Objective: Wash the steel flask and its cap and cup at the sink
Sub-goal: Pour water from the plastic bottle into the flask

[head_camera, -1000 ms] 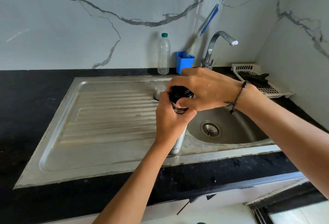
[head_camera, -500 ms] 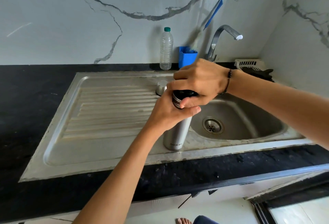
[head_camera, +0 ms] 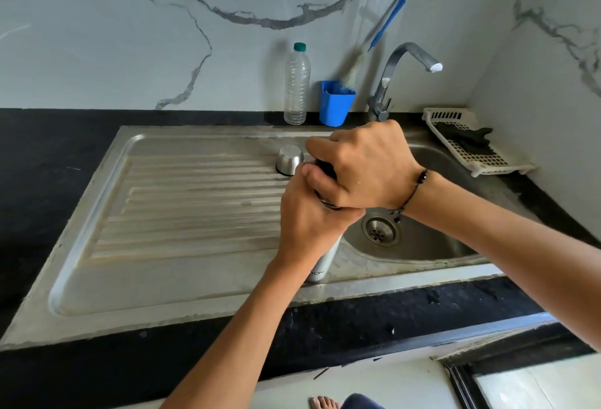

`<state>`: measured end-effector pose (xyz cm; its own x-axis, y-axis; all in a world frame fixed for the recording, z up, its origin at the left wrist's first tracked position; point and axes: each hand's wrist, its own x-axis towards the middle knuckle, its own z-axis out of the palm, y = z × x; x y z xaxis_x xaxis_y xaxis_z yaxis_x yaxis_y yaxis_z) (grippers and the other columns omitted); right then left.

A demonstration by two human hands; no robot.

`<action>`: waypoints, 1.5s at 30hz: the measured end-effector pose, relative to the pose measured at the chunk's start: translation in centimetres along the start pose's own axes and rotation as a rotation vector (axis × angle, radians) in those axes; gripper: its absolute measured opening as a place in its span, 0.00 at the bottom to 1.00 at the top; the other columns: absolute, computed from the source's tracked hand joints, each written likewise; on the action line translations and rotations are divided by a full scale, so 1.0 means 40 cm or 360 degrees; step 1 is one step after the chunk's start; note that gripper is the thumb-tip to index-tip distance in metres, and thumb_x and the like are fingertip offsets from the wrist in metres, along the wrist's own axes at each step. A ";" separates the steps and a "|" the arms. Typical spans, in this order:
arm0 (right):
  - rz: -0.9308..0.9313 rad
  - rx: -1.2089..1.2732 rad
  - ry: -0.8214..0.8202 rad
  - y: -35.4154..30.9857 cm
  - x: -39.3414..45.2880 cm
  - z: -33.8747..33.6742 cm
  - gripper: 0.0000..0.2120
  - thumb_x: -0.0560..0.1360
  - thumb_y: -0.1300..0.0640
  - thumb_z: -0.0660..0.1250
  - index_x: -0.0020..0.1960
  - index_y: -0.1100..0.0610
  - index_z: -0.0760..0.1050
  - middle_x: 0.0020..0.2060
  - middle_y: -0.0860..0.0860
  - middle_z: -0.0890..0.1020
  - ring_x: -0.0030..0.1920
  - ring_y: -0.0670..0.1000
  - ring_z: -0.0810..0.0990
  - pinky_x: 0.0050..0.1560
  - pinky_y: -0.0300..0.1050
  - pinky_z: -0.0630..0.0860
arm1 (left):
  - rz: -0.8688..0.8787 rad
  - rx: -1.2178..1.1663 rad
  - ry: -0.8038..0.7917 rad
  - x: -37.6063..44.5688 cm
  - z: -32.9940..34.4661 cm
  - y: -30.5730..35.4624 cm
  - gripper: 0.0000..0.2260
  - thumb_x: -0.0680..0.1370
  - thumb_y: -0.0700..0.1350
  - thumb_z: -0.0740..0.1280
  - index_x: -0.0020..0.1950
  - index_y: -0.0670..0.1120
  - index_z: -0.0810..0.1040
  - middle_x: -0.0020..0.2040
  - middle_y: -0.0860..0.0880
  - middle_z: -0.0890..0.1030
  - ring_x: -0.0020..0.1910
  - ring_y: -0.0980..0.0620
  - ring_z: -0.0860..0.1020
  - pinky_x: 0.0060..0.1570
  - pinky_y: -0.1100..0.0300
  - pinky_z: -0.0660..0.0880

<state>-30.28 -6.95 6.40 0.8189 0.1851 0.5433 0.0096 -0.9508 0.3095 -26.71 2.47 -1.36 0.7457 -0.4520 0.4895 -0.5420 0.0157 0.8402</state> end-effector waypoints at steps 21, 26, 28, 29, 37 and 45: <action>0.0681 0.0870 -0.0624 0.036 0.015 -0.048 0.37 0.66 0.26 0.33 0.36 0.53 0.69 0.30 0.50 0.75 0.38 0.56 0.77 0.42 0.51 0.74 | -0.0159 -0.0153 -0.0052 -0.006 -0.019 -0.010 0.21 0.62 0.55 0.74 0.52 0.54 0.72 0.41 0.57 0.81 0.43 0.60 0.81 0.40 0.67 0.75; 0.0530 0.0738 -0.0803 0.153 0.077 0.208 0.20 0.77 0.40 0.59 0.56 0.56 0.72 0.48 0.56 0.78 0.48 0.59 0.77 0.45 0.48 0.71 | -0.0204 -0.0150 0.0022 -0.008 -0.013 -0.006 0.26 0.62 0.54 0.73 0.55 0.46 0.74 0.45 0.50 0.82 0.44 0.51 0.81 0.45 0.53 0.78; 0.0393 0.0711 -0.1027 0.174 0.091 0.325 0.21 0.76 0.46 0.63 0.66 0.54 0.67 0.60 0.58 0.74 0.58 0.61 0.75 0.53 0.52 0.73 | -0.0246 -0.0134 0.0009 -0.008 -0.014 0.000 0.24 0.61 0.54 0.72 0.55 0.49 0.74 0.45 0.55 0.82 0.43 0.56 0.81 0.43 0.61 0.77; 0.0348 0.0708 -0.1083 0.178 0.096 0.367 0.24 0.76 0.47 0.63 0.69 0.53 0.64 0.63 0.58 0.71 0.61 0.62 0.73 0.56 0.54 0.73 | -0.0267 -0.0138 -0.0005 -0.008 -0.015 0.005 0.24 0.61 0.54 0.72 0.55 0.50 0.73 0.44 0.58 0.82 0.42 0.58 0.81 0.43 0.65 0.76; 0.0189 0.0495 -0.1279 0.170 0.112 0.518 0.26 0.76 0.44 0.63 0.71 0.46 0.60 0.67 0.61 0.66 0.65 0.66 0.67 0.59 0.58 0.70 | -0.0383 -0.0213 0.0060 -0.013 -0.005 0.026 0.24 0.61 0.50 0.72 0.56 0.49 0.73 0.45 0.60 0.82 0.46 0.60 0.80 0.45 0.68 0.74; 0.0241 0.0659 -0.1125 0.150 0.117 0.570 0.21 0.76 0.51 0.65 0.66 0.54 0.62 0.61 0.63 0.68 0.60 0.66 0.69 0.55 0.56 0.72 | -0.0429 -0.0260 0.0084 -0.017 -0.002 0.028 0.24 0.61 0.49 0.72 0.56 0.49 0.74 0.45 0.58 0.82 0.47 0.60 0.80 0.46 0.67 0.74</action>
<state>-13.30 -17.43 -6.97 0.9942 -0.0205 -0.1051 -0.0326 -0.9929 -0.1147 -27.78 2.87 -0.73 0.8754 -0.4124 0.2522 -0.2561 0.0467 0.9655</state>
